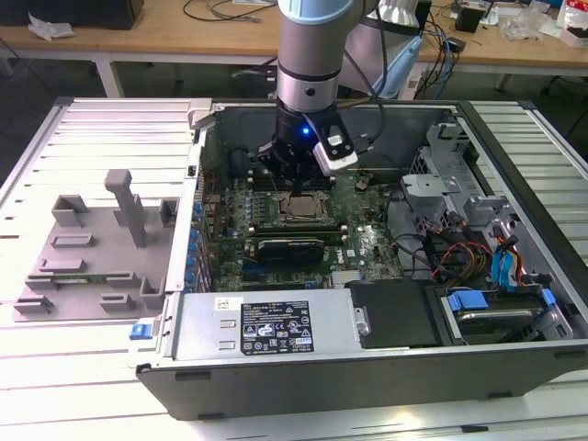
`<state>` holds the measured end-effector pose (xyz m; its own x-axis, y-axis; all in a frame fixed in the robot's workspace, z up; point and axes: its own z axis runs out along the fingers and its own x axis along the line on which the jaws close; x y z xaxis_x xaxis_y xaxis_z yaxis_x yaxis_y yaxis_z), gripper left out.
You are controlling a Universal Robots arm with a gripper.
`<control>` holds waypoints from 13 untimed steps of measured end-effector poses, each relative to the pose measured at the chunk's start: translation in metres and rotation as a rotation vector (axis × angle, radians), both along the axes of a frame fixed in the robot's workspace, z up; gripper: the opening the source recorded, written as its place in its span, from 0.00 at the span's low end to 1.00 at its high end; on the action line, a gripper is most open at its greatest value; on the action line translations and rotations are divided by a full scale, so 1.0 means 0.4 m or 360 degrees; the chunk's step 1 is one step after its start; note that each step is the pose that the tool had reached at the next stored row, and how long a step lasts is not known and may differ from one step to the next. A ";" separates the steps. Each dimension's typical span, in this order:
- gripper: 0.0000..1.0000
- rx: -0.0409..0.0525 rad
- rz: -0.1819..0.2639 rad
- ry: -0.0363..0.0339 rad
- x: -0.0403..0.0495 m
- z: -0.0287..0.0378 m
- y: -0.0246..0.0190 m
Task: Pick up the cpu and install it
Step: 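Close the cpu cover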
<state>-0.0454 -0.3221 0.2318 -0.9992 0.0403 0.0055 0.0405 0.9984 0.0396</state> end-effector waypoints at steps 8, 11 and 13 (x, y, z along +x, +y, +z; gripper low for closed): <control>0.11 0.0000 0.0110 -0.0029 -0.017 -0.018 -0.022; 0.11 0.0000 0.0132 -0.0031 -0.035 -0.023 -0.022; 0.11 0.0001 0.0142 -0.0031 -0.044 -0.029 -0.023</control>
